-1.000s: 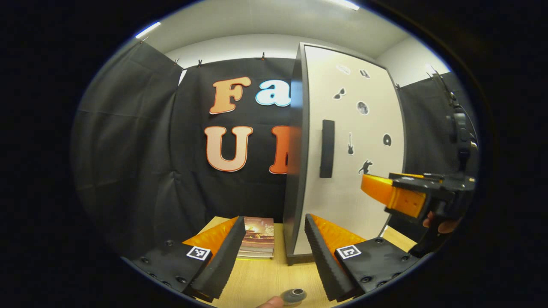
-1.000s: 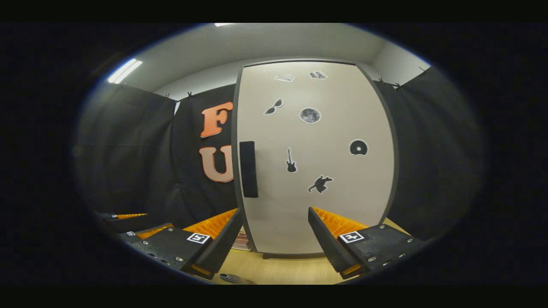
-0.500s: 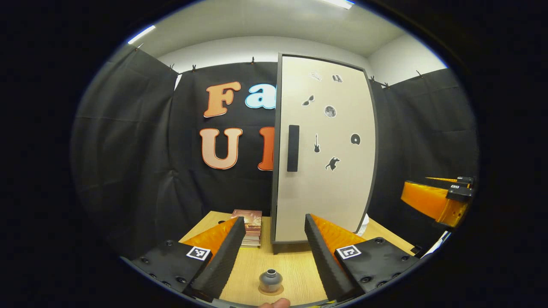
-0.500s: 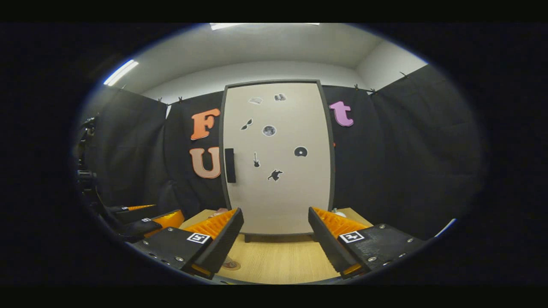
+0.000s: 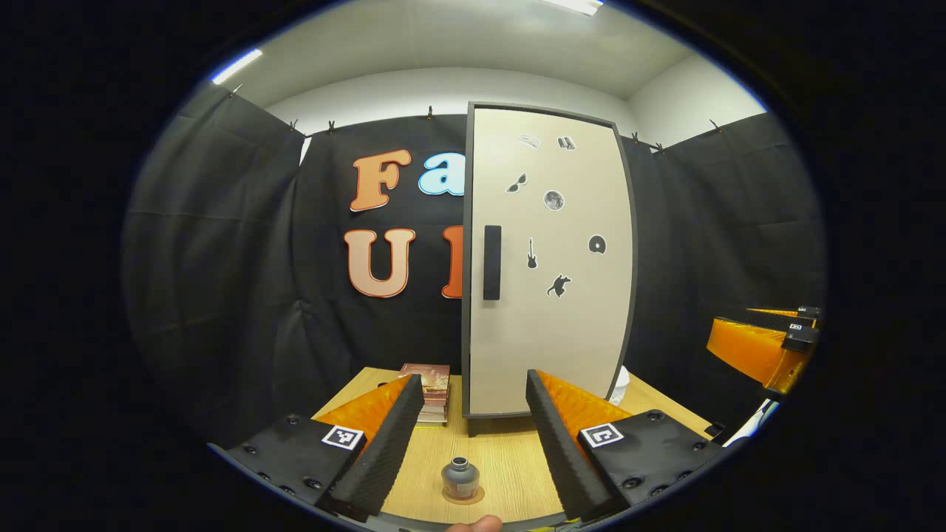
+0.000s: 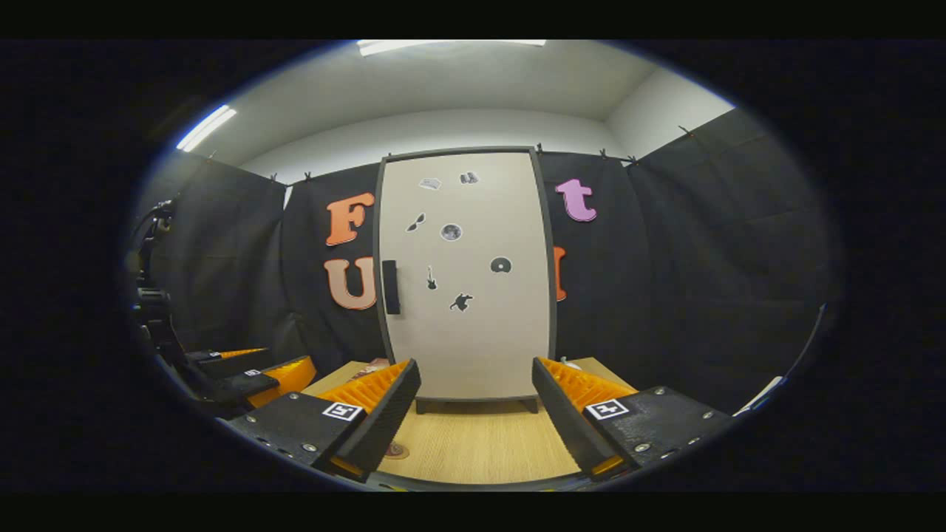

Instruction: Open the cabinet door with the right hand, grasp the bottle in the cabinet with the left hand and place it on the coaster, then close the cabinet door with the right hand.

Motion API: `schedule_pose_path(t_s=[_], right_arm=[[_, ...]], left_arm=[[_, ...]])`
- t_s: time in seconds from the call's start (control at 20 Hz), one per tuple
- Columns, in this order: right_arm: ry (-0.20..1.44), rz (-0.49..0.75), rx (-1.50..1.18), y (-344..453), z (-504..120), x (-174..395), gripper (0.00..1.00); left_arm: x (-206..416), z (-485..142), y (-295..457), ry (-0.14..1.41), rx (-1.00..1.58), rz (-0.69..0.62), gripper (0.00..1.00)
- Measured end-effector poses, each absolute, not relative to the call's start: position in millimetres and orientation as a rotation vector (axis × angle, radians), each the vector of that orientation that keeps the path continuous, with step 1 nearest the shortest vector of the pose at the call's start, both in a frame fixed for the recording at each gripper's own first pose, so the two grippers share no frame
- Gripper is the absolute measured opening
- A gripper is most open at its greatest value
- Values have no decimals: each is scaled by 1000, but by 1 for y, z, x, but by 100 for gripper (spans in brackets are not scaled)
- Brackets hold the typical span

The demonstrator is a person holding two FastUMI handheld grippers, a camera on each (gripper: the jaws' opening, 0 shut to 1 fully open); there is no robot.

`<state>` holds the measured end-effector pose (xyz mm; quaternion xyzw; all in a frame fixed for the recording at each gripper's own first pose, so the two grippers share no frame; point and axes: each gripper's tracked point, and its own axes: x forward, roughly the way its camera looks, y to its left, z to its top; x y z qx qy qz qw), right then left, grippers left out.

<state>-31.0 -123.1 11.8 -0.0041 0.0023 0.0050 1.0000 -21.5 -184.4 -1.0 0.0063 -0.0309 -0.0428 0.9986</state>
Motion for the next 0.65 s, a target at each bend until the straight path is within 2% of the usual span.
schedule_pose_path(t_s=[0.65], right_arm=[[-4,1,4,-133,17,-35,94]], left_arm=[[-32,3,-185,-68,21,-88,92]])
